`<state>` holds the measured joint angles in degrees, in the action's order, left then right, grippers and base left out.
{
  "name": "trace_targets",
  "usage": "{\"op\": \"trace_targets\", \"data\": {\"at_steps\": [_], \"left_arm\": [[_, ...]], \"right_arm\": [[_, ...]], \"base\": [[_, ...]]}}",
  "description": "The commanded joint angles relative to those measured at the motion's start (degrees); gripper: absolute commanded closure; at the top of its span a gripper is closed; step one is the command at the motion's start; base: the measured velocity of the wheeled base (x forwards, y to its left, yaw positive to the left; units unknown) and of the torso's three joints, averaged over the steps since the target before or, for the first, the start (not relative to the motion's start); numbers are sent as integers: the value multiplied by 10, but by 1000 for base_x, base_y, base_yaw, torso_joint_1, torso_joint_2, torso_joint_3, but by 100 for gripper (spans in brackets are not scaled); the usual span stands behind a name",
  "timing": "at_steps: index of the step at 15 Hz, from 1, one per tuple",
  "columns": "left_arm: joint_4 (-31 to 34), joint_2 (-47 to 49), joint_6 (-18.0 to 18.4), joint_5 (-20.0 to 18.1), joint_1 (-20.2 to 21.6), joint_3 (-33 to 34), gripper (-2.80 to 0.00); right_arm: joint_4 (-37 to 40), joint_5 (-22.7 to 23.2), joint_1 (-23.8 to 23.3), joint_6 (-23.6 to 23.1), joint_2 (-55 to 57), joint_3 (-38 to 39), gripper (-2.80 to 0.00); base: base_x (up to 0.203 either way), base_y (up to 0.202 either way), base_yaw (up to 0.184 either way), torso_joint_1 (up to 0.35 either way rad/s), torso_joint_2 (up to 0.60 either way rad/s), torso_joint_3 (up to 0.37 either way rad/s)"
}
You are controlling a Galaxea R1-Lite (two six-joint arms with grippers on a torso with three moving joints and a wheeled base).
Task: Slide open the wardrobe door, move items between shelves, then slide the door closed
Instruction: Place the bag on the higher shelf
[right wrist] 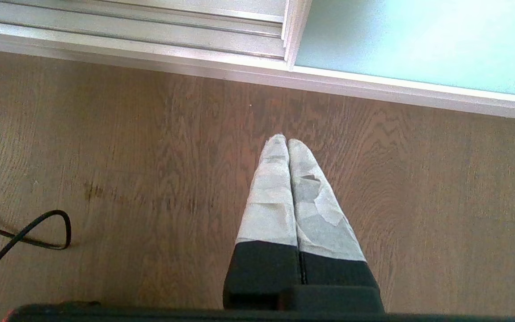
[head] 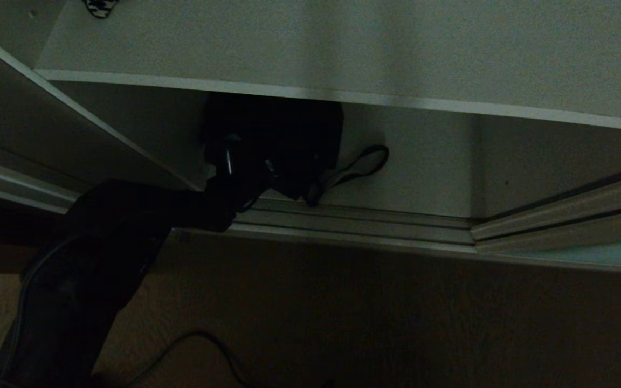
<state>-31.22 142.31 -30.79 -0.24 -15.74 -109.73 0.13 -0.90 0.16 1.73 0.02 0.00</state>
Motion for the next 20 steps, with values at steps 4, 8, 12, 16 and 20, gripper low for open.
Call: {"op": "trace_targets", "data": {"at_steps": [4, 8, 12, 16, 20], "left_arm": [[72, -10, 73, -69, -1, 1, 0], [4, -8, 75, -51, -1, 11, 0], [-6, 3, 68, -35, -9, 12, 0], [-7, 5, 67, -35, -9, 12, 0], [-8, 5, 65, -34, -9, 9, 0]], "right_arm": [[0, 0, 0, 0, -2, 0, 0], [0, 0, 0, 0, -2, 0, 0], [0, 0, 0, 0, -2, 0, 0], [0, 0, 0, 0, -2, 1, 0], [0, 0, 0, 0, -2, 0, 0]], "base": [[0, 0, 0, 0, 0, 0], [0, 0, 0, 0, 0, 0], [0, 0, 0, 0, 0, 0], [-25, 0, 2, 1, -1, 0], [-193, 0, -2, 3, 3, 2]]}}
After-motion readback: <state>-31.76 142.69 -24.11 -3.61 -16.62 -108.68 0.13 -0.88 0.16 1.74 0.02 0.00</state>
